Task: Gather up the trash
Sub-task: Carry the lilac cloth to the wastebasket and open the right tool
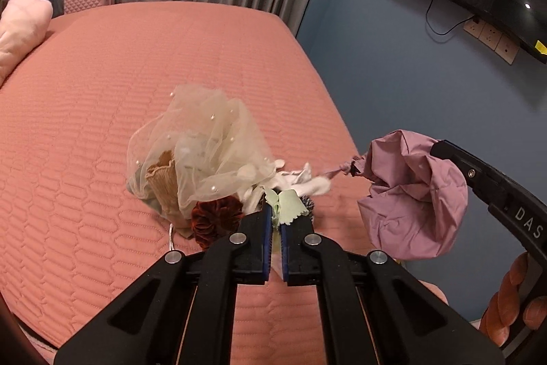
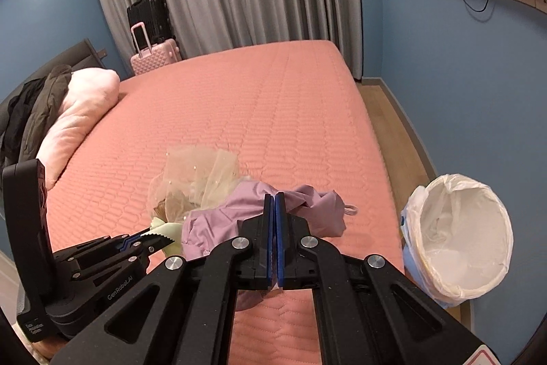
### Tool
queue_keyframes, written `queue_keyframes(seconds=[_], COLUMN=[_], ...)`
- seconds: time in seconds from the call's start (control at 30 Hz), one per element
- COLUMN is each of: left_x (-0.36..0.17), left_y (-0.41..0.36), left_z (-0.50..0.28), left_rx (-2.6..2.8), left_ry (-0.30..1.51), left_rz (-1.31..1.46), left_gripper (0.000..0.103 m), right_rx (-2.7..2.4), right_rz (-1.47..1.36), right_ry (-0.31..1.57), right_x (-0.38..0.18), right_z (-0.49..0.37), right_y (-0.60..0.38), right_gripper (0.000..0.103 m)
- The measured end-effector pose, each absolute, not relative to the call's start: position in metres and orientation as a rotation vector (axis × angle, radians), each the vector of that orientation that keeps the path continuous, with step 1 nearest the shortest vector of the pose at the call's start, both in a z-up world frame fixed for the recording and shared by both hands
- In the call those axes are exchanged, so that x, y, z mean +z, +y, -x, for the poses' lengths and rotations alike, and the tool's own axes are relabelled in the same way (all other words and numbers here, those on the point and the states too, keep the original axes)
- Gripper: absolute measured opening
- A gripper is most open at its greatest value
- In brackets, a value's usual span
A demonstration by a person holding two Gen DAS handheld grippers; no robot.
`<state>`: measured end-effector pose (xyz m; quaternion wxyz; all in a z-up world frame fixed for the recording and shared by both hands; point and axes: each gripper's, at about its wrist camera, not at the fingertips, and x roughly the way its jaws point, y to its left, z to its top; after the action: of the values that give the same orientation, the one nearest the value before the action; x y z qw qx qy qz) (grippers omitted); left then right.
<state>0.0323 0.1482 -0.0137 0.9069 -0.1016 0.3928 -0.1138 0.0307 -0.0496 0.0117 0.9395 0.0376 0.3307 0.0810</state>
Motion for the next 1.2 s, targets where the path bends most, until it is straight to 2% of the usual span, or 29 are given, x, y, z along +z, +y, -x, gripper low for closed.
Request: queue_keyframes(seconds=[0.3,0.53,0.83,1.2], left_x=[0.030,0.051,0.048,0.016], left_y=[0.083,0.029,-0.055,-0.124], left_z=[-0.047,-0.059,-0.080,-0.109], left_rx=[-0.336,-0.446,-0.574,-0.667], left_ry=[0.712,0.674,0.688,0.753], left_rz=[0.145,0.087,0.020,-0.003], left_gripper=[0.004,0.004,0.004,0.005], right_rx=[0.097,0.019,-0.078,-0.169], right_rz=[-0.087,-0.087,-0.119,-0.207], right_ry=[0.546,0.517,0.565,0.666], right_x=[0.075,0.095,0.077,0.018], right_z=[-0.015,-0.017,-0.033,-0.062], right_y=[-0.099,-0.145,-0.219,-0.300], right_gripper=[0.001,0.001,0.001,0.001])
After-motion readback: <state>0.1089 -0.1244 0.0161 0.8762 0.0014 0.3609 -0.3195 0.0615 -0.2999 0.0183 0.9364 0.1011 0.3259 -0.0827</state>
